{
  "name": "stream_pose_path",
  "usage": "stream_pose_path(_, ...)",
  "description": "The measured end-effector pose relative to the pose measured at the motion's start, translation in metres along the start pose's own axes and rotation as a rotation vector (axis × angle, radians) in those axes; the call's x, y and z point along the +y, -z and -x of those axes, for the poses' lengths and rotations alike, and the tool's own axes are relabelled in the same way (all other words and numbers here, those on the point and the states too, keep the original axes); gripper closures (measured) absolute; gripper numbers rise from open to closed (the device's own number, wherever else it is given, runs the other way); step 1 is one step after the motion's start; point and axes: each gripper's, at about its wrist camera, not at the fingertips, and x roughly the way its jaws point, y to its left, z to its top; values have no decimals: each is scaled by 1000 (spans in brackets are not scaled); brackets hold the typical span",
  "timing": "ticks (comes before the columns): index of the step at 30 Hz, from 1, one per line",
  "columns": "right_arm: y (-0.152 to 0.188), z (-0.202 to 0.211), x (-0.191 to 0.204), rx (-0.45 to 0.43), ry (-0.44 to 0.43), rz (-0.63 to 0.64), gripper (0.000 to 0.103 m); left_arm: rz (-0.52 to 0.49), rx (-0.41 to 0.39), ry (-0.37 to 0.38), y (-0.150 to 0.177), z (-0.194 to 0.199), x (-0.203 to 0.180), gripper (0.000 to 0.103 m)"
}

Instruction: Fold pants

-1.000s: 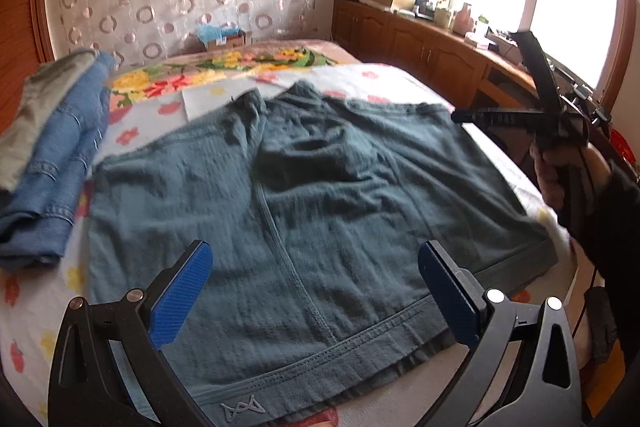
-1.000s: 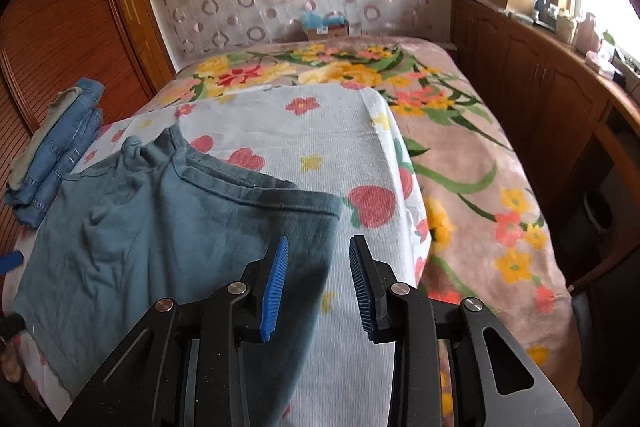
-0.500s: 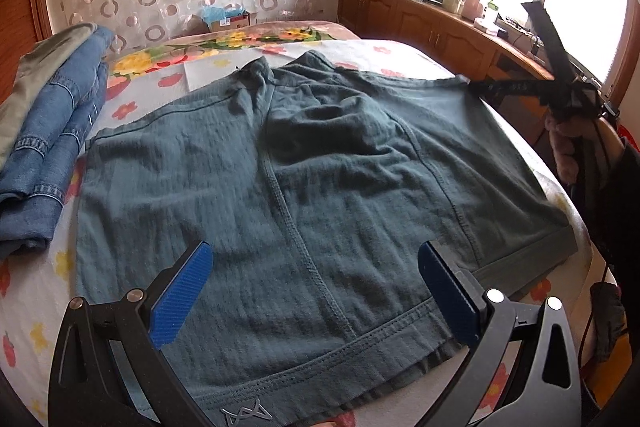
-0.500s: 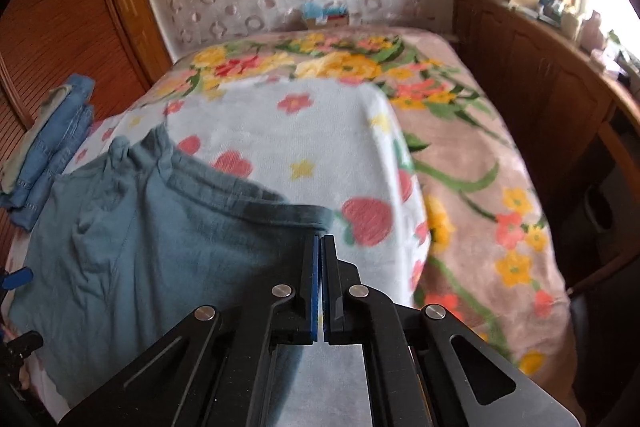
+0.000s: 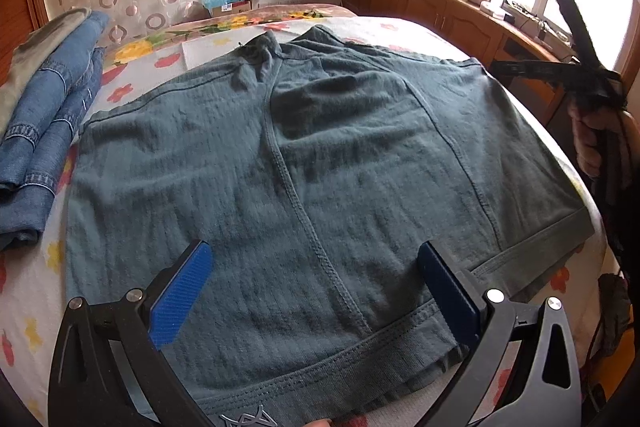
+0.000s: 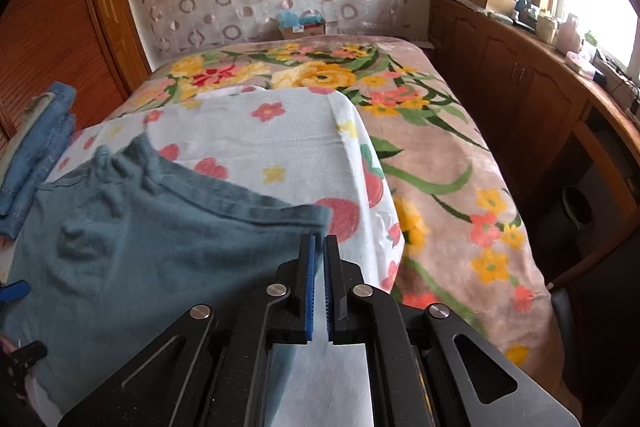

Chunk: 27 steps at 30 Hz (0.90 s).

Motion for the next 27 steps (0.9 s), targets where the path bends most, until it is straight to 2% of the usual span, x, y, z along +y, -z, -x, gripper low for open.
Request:
stream_pose_path(3, 12, 9, 14, -10, -33, 13, 81, -20, 8, -25, 1, -1, -4, 0)
stream_pose_path(4, 22, 17, 19, -15, -35, 31, 71, -29, 11, -35, 1, -2, -6, 0)
stream_pose_path(8, 61, 44, 40, -38, -46, 103, 60, -26, 10, -34, 1, -1, -5, 0)
stream_pose_path(11, 89, 62, 45, -41, -77, 94, 56, -23, 6, -40, 2, 0, -5, 0)
stream_pose_path(15, 108, 72, 46, -49, -85, 84, 52, -29, 5, -25, 2, 0, -4, 0)
stream_pose_path(19, 115, 77, 46, -37, -105, 67, 50, -29, 21, -8, 5, 7, 0, 0)
stream_pose_path(27, 114, 85, 60, -65, -109, 73, 46, 17, -71, 6, 28, 57, 33, 0)
